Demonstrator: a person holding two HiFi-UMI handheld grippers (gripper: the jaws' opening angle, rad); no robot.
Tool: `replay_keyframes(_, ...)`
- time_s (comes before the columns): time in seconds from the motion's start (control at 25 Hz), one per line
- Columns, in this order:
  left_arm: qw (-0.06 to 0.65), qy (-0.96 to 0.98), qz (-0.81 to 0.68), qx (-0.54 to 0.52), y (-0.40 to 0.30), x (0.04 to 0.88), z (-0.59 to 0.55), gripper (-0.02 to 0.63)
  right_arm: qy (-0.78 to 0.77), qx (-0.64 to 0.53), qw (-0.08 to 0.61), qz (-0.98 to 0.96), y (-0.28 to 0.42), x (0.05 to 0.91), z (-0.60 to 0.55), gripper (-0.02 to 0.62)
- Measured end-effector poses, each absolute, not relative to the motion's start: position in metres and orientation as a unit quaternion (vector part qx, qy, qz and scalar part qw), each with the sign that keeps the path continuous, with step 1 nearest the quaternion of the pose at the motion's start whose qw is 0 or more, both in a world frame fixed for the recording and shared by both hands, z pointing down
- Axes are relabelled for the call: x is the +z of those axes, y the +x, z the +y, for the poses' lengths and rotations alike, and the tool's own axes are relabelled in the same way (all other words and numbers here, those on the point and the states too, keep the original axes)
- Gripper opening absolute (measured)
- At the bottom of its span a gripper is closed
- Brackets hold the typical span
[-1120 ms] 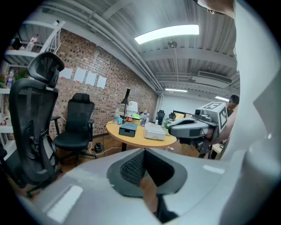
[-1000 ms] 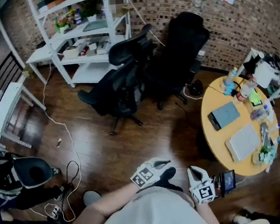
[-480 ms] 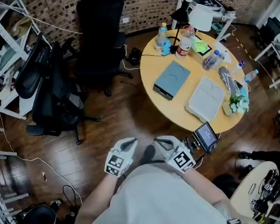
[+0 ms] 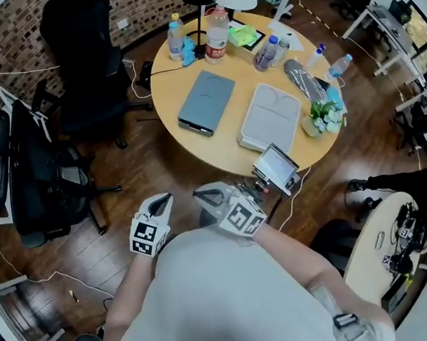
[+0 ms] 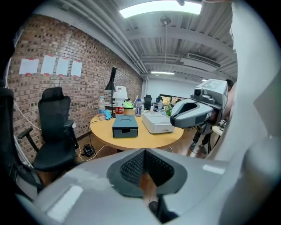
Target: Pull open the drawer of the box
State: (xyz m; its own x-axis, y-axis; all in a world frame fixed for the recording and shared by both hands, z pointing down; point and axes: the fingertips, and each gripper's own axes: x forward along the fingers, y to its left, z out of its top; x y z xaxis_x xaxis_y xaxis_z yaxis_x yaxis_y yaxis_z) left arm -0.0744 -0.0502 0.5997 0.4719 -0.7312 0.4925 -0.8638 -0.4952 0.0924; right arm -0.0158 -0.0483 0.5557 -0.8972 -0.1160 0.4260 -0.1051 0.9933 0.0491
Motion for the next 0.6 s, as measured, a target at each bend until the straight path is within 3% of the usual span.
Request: replay_keyframes(0.6, 0.135, 0.885, -0.374, 0.24, -0.06, 0.621, -0.088, 0.006, 0.109, 0.008, 0.218, -0.97, -0.025, 0.556, -0.073, 0.006)
